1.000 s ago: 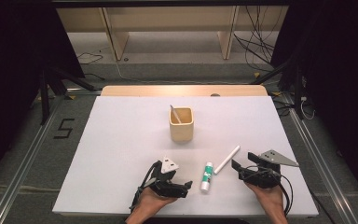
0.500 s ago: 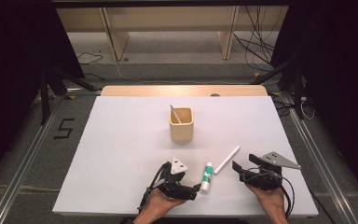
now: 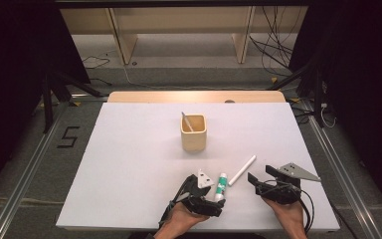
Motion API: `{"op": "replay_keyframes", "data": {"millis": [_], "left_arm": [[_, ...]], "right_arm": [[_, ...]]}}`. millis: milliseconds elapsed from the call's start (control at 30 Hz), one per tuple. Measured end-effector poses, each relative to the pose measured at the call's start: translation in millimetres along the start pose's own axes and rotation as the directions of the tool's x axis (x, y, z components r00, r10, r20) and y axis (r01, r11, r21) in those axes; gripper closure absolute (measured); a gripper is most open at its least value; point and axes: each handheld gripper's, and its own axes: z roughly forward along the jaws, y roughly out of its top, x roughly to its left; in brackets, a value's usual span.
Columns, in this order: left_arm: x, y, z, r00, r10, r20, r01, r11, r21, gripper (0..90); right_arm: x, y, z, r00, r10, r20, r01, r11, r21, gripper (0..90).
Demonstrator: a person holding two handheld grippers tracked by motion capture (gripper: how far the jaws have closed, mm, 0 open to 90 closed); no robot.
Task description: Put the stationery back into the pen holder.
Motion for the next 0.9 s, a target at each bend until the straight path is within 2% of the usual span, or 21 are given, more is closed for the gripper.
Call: {"op": "replay_keyframes", "data": {"millis": [300,567,900], "left_arm": [[-7.5,2.3,12.4,0.9996,0.023,-0.013,-0.023,0.9993,0.029,18.2],[-10.3,3.5,16.4,0.9987,0.046,-0.024,-0.045,0.9983,0.038,24.9],[-10.4,1.1,21.1,0.9979,0.053,-0.039,-0.051,0.9972,0.056,30.6]], "right_arm": [[0.6,-0.5,0.6,1.0000,-0.001,-0.004,0.001,1.000,0.001,25.7],[1.0,-0.7,0.7,1.0000,-0.005,-0.008,0.005,1.000,0.003,25.8],[1.7,-0.7,1.1,0.9999,-0.007,-0.009,0.007,1.000,0.004,25.8]]}}
